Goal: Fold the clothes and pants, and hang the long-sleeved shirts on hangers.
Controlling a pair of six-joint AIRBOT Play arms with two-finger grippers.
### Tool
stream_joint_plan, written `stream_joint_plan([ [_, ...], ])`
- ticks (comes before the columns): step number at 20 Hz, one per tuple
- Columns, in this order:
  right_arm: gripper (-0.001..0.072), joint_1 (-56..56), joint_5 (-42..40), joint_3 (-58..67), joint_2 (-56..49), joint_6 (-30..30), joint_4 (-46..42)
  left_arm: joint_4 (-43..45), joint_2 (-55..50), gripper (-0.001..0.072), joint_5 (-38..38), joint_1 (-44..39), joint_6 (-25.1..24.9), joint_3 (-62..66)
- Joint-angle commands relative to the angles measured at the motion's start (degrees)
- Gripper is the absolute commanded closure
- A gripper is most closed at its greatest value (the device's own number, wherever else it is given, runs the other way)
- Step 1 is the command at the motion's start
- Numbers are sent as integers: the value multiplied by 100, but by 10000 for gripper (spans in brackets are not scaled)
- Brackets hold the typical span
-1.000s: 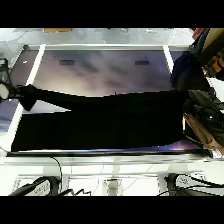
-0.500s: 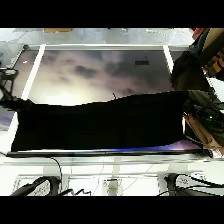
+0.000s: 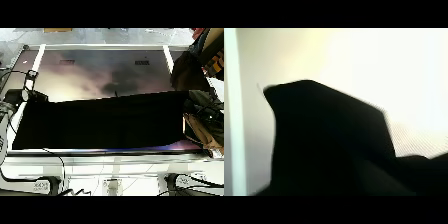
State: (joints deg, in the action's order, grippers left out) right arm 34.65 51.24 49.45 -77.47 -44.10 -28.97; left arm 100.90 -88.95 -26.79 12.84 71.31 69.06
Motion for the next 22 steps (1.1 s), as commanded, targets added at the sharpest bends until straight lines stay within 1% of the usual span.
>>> stream_joint_plan([
  [1,682,-7,-28,0,4,-2,2,-2,-192,156,979,20,546,2],
  [3,683,-7,-26,0,4,-28,4,-2,-149,149,728,181,1172,4],
  [4,683,-7,-26,0,4,-33,4,-4,-129,133,505,304,1379,4],
  [5,682,-7,-26,0,4,-33,4,-9,-98,134,149,448,1478,7],
  [7,683,-7,-28,0,4,-33,2,-146,-52,136,-671,785,1475,9],
  [8,682,-7,-31,0,4,-33,2,-354,-50,138,-1060,986,1294,9],
  [9,682,-7,-28,0,4,-33,2,-750,-52,140,-1373,1182,957,9],
  [11,682,-7,-26,0,4,-33,2,-2103,-52,140,-1836,1596,120,7],
  [12,683,-7,-24,0,4,-42,4,-2815,-52,140,-1961,1788,-192,7],
  [13,683,-7,-22,0,4,-42,9,-3305,-52,140,-1969,1939,-358,7],
  [14,683,-7,-2,0,4,-44,17,-3576,-52,141,-1954,2057,-435,7],
  [15,682,-7,22,0,4,-44,22,-3648,-52,163,-1930,2146,-586,7],
  [18,682,-7,35,0,4,-44,22,-3628,-70,169,-1939,2258,-1720,7],
  [19,682,-7,37,0,4,-44,22,-3633,-70,169,-1939,2256,-1971,7],
  [21,683,-7,35,0,4,-44,22,-3713,-103,173,-1934,2212,-2144,7],
  [22,683,-7,35,0,4,-44,22,-3713,-160,232,-1939,2170,-2144,7],
])
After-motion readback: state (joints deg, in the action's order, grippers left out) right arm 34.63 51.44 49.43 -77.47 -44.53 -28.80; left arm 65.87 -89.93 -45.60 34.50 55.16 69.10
